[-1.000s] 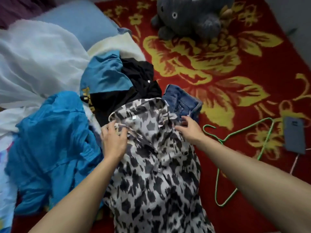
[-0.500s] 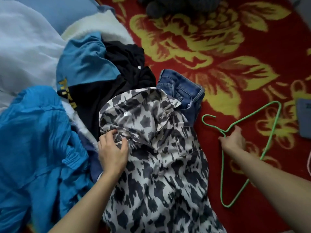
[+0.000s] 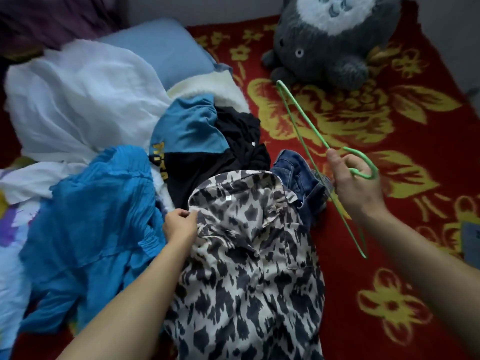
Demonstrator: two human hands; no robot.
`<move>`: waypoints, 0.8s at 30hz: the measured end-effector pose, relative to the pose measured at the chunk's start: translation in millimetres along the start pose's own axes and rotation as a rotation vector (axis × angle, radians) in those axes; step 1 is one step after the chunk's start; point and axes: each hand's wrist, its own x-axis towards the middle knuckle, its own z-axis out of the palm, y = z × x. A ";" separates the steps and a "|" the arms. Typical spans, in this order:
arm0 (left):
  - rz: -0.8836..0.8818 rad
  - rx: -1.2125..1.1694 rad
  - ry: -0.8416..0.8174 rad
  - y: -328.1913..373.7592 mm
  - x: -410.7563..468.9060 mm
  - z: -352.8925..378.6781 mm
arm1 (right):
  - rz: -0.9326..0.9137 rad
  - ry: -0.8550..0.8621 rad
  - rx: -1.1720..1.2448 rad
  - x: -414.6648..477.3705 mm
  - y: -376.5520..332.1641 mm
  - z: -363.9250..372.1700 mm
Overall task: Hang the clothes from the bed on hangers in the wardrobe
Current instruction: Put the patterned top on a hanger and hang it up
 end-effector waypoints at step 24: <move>0.588 0.102 -0.303 -5.1 11.7 -52.8 | 0.229 -0.799 0.002 -10.6 -23.6 208.0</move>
